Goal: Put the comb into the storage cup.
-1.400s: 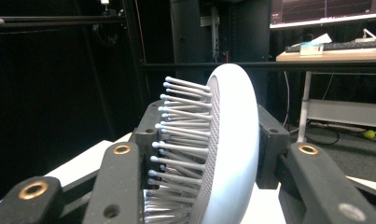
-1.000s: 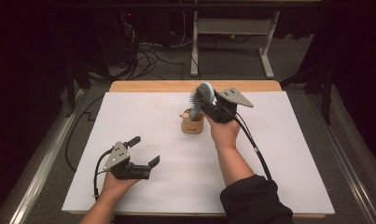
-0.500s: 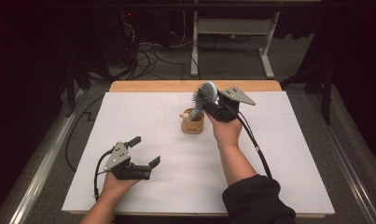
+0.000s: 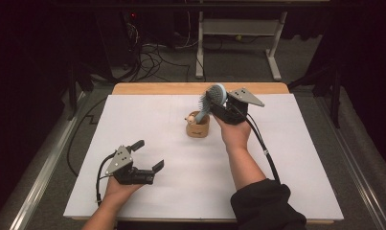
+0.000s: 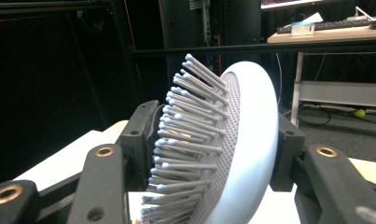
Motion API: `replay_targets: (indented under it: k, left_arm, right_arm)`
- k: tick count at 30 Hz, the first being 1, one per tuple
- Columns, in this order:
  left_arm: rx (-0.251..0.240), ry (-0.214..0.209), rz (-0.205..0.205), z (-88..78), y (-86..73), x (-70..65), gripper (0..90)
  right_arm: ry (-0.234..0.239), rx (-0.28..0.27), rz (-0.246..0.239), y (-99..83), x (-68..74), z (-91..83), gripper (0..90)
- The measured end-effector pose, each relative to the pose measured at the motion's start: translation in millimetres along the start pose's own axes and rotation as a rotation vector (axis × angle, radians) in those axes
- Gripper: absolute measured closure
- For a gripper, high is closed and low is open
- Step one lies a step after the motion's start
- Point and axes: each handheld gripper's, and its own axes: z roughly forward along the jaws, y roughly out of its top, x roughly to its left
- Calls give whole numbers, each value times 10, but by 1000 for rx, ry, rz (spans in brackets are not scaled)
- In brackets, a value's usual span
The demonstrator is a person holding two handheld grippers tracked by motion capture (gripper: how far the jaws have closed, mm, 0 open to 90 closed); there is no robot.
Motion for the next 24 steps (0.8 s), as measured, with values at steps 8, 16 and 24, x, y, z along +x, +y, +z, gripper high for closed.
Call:
replay_targets:
  k: [8,16,24]
  left_arm:
    - [2,3,1,-1,4,15,5]
    - [2,1,6,-3,2,6,5]
    - [10,2,9,2,-5,7,5]
  right_arm:
    - [-9,9,1,0,-29,5,450]
    - [-11,19,-3,5,-40,-3,434]
    - [-18,45,1,9,-79,-4,377]
